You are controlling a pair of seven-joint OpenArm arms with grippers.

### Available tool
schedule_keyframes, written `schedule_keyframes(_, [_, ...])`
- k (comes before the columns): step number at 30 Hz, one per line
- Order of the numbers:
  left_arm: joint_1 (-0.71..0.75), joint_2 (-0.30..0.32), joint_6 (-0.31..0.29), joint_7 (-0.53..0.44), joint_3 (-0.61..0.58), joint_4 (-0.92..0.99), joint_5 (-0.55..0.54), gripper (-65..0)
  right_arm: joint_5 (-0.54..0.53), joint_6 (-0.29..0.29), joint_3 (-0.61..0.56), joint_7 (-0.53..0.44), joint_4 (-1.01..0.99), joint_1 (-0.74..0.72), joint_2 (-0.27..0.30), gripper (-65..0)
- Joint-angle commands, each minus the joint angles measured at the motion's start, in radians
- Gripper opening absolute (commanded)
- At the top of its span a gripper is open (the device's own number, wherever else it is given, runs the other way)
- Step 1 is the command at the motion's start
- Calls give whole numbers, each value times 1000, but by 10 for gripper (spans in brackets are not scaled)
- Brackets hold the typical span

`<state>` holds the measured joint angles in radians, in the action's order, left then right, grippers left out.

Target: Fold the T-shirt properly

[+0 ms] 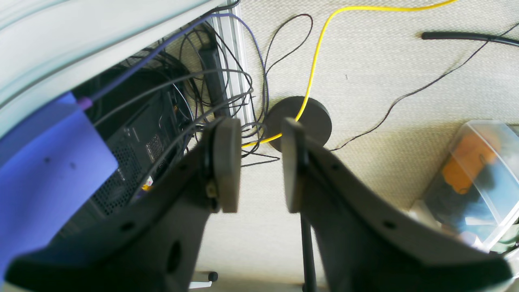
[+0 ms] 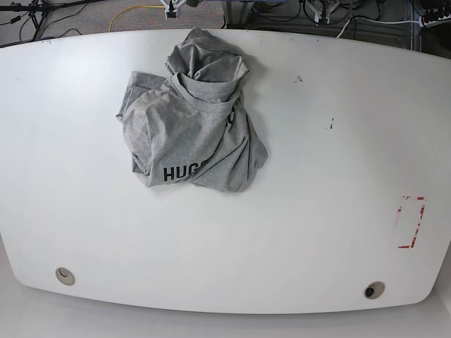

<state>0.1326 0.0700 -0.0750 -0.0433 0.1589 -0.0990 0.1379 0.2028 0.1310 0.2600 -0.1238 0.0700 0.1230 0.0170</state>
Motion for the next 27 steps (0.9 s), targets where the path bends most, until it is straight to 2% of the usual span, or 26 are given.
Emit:
schedule_keyframes(1, [2, 7, -1, -16, 1, -7, -5, -392, -5, 1, 1, 1, 26, 30, 1, -489])
schedule_keyframes(27, [-1, 8, -3, -16, -3, -8, -6, -394, -7, 0, -6, 10, 26, 32, 1, -489])
